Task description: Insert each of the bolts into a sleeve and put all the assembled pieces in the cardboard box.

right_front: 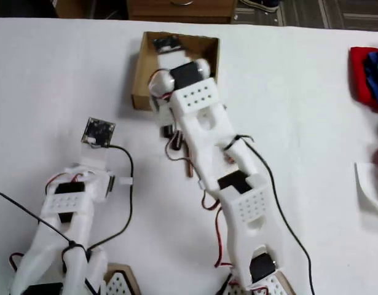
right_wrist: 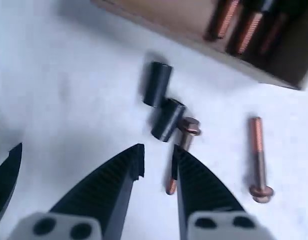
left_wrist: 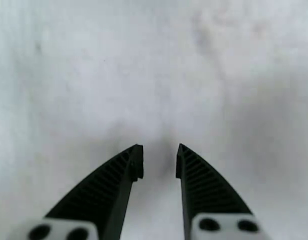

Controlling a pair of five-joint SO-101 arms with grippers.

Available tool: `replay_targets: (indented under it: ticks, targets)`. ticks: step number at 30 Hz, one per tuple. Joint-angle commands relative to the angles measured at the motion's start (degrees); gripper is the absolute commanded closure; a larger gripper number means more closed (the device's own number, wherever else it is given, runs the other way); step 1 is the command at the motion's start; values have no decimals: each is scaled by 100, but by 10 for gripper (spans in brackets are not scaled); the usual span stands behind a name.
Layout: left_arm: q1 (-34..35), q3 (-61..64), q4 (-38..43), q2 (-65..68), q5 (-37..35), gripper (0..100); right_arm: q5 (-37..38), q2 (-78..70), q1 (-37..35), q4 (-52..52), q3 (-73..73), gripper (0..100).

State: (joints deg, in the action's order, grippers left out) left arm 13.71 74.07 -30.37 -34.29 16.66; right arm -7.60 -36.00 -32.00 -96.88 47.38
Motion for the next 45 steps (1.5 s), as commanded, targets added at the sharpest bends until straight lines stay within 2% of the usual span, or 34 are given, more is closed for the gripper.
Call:
replay_targets:
  ticks: [1, 14, 29, 33, 35, 38, 45]
  targets:
    - [44, -4, 79, -70, -35, 871, -70, 92, -136, 505, -18, 913]
    - [53, -4, 79, -70, -35, 871, -44, -1349, 268, 1569, -18, 912]
    - [35, -4, 79, -70, -35, 871, -18, -1947, 295, 1771, -9, 911]
    - [35, -4, 79, -70, -35, 871, -18, -1982, 330, 1692, -9, 925]
    - [35, -4, 79, -70, -35, 871, -18, -1974, 330, 1648, -9, 986]
    - [35, -4, 79, -70, -35, 871, -18, -1938, 330, 1490, 35, 978]
    - [35, -4, 79, -70, -35, 871, -18, -857, 734, -4, 1424, 976]
